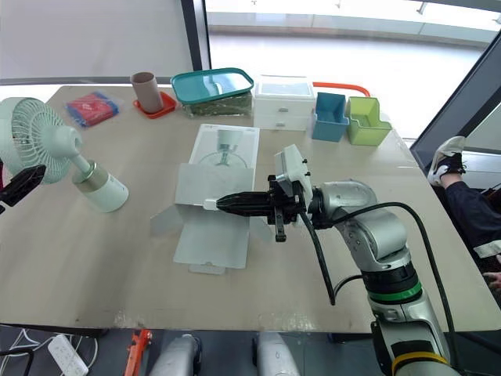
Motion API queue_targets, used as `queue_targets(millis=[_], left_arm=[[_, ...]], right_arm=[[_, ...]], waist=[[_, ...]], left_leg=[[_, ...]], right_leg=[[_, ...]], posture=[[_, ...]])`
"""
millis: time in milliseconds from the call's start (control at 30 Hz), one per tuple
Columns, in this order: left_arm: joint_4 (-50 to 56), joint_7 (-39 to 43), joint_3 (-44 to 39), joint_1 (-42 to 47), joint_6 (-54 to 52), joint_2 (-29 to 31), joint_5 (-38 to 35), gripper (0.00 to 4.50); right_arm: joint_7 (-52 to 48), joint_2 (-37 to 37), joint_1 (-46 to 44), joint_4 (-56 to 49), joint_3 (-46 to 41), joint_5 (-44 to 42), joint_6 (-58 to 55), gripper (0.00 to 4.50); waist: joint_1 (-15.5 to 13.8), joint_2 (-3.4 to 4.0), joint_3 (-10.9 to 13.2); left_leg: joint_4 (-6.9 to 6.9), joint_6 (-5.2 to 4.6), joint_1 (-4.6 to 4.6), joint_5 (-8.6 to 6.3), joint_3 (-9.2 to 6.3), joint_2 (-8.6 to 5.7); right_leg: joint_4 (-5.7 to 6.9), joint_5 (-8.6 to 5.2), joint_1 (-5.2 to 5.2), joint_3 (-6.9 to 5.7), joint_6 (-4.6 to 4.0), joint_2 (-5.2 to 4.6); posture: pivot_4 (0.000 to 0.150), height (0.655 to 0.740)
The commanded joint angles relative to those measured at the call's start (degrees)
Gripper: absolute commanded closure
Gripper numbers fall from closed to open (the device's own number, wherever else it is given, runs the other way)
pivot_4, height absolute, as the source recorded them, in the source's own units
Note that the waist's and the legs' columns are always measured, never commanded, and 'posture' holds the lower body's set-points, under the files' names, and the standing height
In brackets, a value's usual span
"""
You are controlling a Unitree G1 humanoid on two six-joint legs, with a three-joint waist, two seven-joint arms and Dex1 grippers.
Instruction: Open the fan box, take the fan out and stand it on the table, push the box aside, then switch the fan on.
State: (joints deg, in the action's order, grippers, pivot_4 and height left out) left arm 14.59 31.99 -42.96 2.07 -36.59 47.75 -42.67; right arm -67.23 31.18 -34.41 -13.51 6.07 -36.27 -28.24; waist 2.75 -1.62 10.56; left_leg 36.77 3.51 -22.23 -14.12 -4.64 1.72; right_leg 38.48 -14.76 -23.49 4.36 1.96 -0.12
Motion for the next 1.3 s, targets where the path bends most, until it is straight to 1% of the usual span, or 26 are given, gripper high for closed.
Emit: queue_targets(millis=[33, 200, 600, 933, 1300], left_arm=[[0.6, 0.8, -1.6, 0.1, 0.8, 0.9, 0.2, 0.03], [1.0, 1.4, -2.3, -0.2, 1.3, 0.7, 0.2, 0.03], [2.0, -2.1, -7.8, 0.1, 1.2, -0.5, -1.3, 0.03], [0.5, -1.8, -5.6, 1.5, 2.0, 0.3, 0.0, 0.03], [-2.4, -1.8, -1.7, 8.1, 3.2, 1.3, 2.0, 0.03]], right_arm=[[0.1, -0.1, -0.9, -1.5, -1.7, -1.2, 0.4, 4.5], [0.0, 0.1, -0.8, -1.3, -1.1, -0.5, 0.8, 4.5], [-1.3, 0.0, -1.0, -0.1, 0.0, 1.0, 2.0, 4.5], [-1.7, -0.6, -0.9, 0.3, 0.4, 1.7, 2.6, 4.5], [-1.4, -0.4, 0.6, -1.1, 0.6, 1.9, 2.6, 4.5]], waist=[[0.0, 0.0, 0.0], [0.0, 0.0, 0.0], [0.0, 0.0, 0.0], [0.0, 0.0, 0.0], [0.0, 0.0, 0.0]], left_leg=[[0.0, 0.0, 0.0, 0.0, 0.0, 0.0], [0.0, 0.0, 0.0, 0.0, 0.0, 0.0], [0.0, 0.0, 0.0, 0.0, 0.01, 0.0], [0.0, 0.0, 0.0, 0.0, -0.01, 0.0], [-0.01, 0.01, 0.0, 0.01, -0.03, -0.01]], right_leg=[[0.0, 0.0, 0.0, 0.0, 0.0, 0.0], [0.0, 0.0, 0.0, 0.0, 0.0, 0.0], [0.0, 0.0, 0.0, 0.0, 0.0, -0.01], [0.0, 0.0, 0.0, -0.02, 0.0, -0.01], [0.0, 0.0, 0.0, -0.04, 0.0, -0.01]], posture=[[0.15, 0.74], [0.15, 0.74], [0.15, 0.74], [0.15, 0.74], [0.15, 0.74]])
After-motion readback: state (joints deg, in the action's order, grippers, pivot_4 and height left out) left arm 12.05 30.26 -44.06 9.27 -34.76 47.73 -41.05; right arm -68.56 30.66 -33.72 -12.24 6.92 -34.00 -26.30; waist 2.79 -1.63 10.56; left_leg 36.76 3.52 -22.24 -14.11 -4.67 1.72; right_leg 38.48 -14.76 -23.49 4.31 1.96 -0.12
